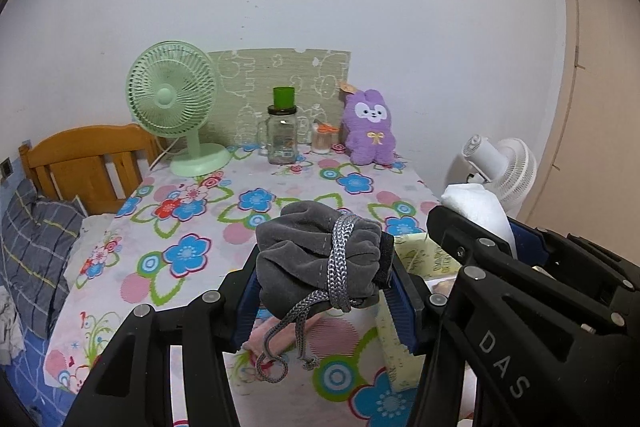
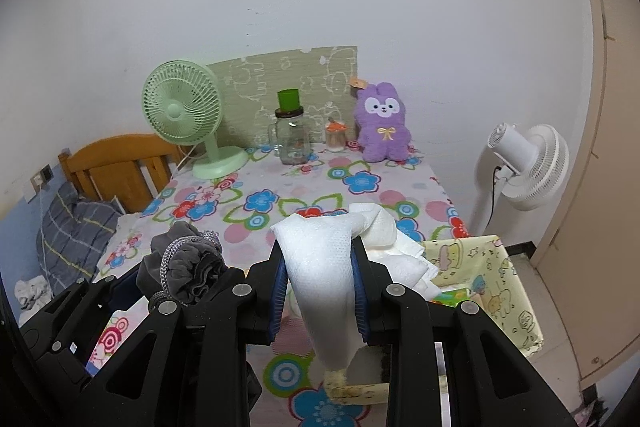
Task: Organize soft objects
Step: 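Lift the towel and pouch and carry both over the yellow paper box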
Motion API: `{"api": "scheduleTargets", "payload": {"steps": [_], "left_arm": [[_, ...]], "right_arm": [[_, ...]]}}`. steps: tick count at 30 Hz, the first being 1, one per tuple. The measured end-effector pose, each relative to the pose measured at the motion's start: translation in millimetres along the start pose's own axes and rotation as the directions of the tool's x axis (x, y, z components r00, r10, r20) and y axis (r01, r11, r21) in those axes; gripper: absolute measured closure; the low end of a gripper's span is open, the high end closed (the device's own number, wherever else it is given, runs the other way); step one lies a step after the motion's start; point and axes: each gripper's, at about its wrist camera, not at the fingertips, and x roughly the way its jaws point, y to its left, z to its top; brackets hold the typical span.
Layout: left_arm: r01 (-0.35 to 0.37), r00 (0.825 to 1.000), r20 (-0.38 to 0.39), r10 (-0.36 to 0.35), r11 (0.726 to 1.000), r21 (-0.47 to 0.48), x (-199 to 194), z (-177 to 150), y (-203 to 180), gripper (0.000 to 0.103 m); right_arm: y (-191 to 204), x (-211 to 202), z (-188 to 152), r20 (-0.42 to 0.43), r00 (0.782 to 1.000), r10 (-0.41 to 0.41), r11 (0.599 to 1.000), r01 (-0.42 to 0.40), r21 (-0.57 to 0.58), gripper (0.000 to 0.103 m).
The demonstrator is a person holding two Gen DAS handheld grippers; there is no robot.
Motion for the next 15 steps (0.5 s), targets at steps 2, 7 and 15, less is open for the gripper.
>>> {"api": "scheduleTargets", "payload": {"steps": [2, 7, 15], "left_arm": [[0.011, 1.0, -0.001, -0.011, 1.0, 0.003, 2, 0, -6, 0.046], [0.029, 1.0, -0.006, -0.028, 1.0, 0.009, 8, 0, -19, 0.046], [0.052, 0.999, -0.016, -0.052, 0.999, 0.015, 18, 0, -39, 0.045]], "right_arm": [[-6, 0, 0, 0.001, 1.0, -0.005, 1.0, 0.005, 0.004, 0.072], [-21, 0, -1, 0.001, 1.0, -0.019, 1.0, 0.019, 0.014, 0.072], [-42, 2, -2, -0.003, 0.999, -0.042, 0.999, 0.042, 0.031, 0.072]]}}
